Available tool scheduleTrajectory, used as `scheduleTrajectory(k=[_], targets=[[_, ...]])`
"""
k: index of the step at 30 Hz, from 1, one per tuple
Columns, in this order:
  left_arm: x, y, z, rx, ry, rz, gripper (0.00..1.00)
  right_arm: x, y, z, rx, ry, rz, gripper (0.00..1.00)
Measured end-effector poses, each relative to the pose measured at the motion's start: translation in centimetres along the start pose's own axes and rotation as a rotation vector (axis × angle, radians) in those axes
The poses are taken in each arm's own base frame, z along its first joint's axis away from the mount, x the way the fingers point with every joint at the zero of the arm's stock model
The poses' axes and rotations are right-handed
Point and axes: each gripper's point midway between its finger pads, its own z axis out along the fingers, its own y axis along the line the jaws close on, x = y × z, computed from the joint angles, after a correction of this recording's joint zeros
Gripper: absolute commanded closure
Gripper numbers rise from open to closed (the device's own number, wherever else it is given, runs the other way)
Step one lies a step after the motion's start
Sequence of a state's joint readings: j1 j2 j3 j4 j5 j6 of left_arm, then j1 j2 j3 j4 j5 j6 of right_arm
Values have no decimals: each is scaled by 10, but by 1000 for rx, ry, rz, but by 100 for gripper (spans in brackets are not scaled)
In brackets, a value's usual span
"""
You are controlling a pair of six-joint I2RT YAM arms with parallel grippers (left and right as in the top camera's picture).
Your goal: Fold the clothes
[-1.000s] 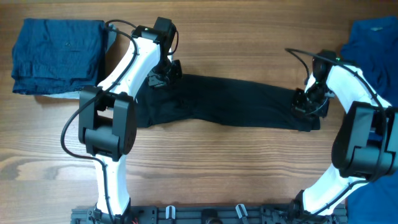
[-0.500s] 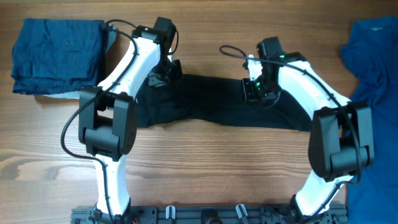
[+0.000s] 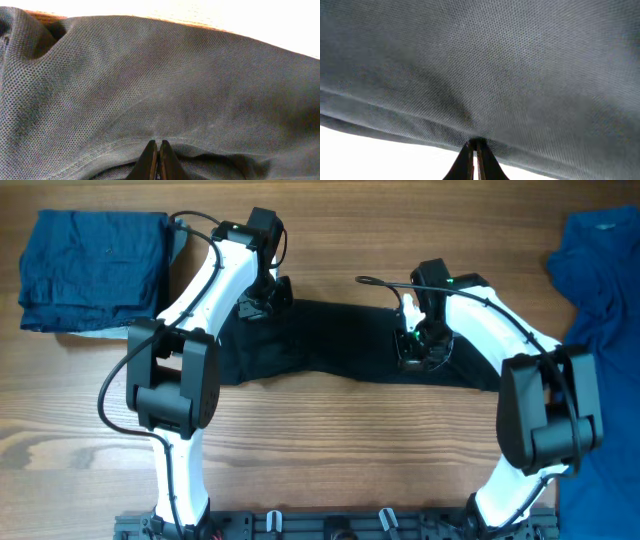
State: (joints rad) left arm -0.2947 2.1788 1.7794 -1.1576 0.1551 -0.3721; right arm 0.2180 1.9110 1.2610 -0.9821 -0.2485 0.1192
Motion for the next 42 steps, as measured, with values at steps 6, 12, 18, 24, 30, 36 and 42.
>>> scheduleTrajectory(k=[6, 12, 18, 24, 30, 36, 42], targets=[[-14, -13, -25, 44, -73, 14, 96, -34, -6, -40, 90, -198, 11, 95], [9, -53, -28, 72, -57, 109, 96, -41, -28, -45, 160, -233, 68, 96], [45, -47, 13, -28, 77, 143, 96, -41, -38, -47, 170, -231, 92, 96], [73, -17, 38, -108, 182, 117, 96, -39, -41, -47, 185, -226, 94, 96], [45, -22, 14, -66, 69, 107, 94, -42, -64, -83, 201, -314, 101, 30], [1, 7, -59, -51, -154, 15, 53, -9, -172, -128, 219, -360, 430, 14], [-18, 63, -68, -79, -162, -123, 52, -14, -204, -89, 184, -281, 431, 26]])
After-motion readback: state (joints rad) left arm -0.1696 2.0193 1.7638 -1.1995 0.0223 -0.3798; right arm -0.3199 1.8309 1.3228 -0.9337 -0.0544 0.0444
